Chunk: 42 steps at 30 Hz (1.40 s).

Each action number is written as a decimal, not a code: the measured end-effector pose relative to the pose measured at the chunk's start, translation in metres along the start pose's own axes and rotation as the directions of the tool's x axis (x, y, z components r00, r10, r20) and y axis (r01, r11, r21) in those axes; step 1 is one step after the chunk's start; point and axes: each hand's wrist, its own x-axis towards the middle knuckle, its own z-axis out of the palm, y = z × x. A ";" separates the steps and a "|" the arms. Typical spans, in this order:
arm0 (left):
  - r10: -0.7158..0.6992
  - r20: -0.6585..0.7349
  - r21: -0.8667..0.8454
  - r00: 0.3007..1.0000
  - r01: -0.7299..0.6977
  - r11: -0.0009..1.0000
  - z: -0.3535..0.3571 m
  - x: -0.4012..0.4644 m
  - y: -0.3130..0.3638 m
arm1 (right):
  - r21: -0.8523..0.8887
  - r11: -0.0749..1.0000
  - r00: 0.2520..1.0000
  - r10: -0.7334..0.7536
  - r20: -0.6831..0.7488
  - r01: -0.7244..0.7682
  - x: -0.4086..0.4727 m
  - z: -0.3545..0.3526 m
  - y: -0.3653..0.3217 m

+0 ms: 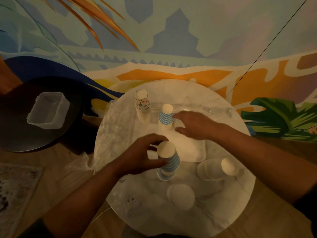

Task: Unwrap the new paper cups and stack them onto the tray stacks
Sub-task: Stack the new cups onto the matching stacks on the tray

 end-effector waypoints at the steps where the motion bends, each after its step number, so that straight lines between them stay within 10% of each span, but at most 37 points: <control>1: 0.011 -0.005 -0.001 1.000 -0.011 1.000 -0.010 0.006 0.008 | 0.003 1.000 0.999 -0.005 0.036 0.005 -0.012 0.004 -0.003; 13: -0.005 -0.298 0.131 0.955 0.046 0.990 -0.073 0.113 -0.012 | 0.120 0.991 0.974 -0.077 0.214 0.052 -0.083 0.066 -0.052; 35: -0.252 -0.107 0.243 0.962 0.271 0.931 -0.019 0.090 -0.070 | 0.362 0.917 0.983 -0.185 0.016 0.167 -0.084 0.038 -0.048; 42: -0.309 0.207 0.189 0.928 0.272 0.944 -0.003 0.000 -0.087 | 0.405 0.911 0.995 -0.047 -0.087 0.078 -0.068 -0.033 -0.001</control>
